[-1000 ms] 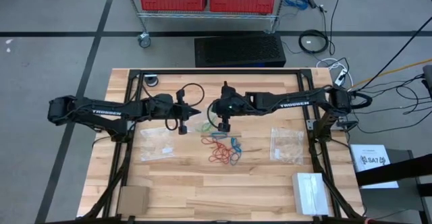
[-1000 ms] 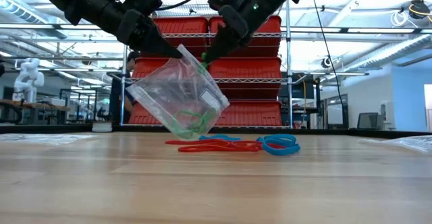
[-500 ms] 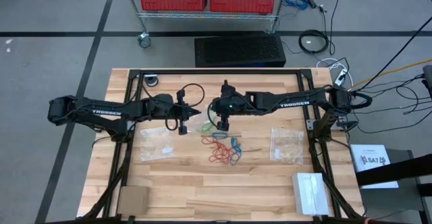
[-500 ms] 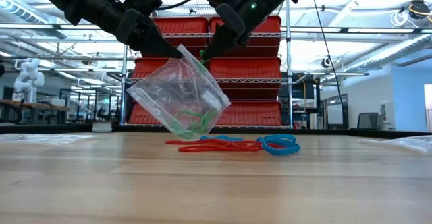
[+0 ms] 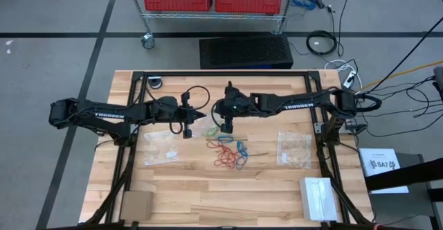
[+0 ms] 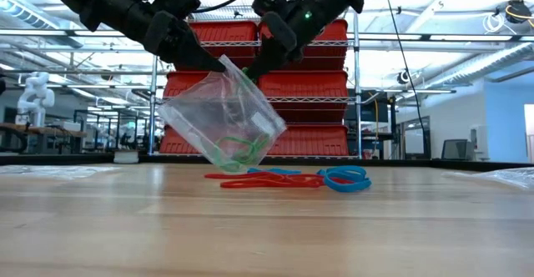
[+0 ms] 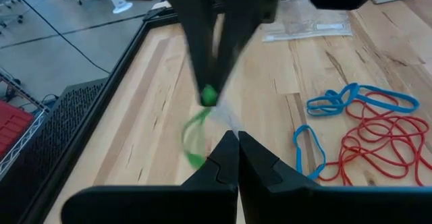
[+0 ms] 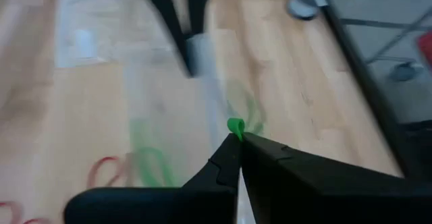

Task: Sort rubber bands
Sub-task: Put the green rubber band into the top transparent zip bag

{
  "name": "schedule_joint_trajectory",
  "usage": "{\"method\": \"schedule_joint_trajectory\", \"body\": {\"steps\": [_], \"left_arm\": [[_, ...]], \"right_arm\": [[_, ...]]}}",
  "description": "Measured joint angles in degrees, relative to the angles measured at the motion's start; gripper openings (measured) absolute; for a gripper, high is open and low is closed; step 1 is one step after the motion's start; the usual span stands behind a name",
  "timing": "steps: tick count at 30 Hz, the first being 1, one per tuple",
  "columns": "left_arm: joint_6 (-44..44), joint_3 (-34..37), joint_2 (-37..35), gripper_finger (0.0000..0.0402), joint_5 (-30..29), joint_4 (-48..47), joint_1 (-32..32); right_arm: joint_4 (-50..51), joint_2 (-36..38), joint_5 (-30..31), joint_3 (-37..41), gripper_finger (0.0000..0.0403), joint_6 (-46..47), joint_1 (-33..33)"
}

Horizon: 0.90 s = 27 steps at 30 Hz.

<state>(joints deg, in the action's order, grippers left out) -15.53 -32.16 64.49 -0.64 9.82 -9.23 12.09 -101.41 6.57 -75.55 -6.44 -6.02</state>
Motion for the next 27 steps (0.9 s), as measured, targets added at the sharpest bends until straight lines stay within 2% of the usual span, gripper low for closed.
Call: {"method": "schedule_joint_trajectory", "body": {"steps": [8, 18, 27], "left_arm": [[0.00, 0.00, 0.00, 0.0000, -0.04, 0.02, 0.00], [0.06, 0.00, 0.00, 0.0000, -1.09, 0.34, 0.00], [0.07, 0.02, 0.00, 0.0000, -1.16, 0.35, 0.00]], "right_arm": [[0.05, -0.02, -6.70, 0.00, 0.0000, 1.46, 0.11], [-1.29, -2.72, -6.91, 0.00, 0.0002, 4.39, -0.32], [-2.13, -6.27, -6.45, 0.00, 0.0044, 5.81, -1.88]]}}
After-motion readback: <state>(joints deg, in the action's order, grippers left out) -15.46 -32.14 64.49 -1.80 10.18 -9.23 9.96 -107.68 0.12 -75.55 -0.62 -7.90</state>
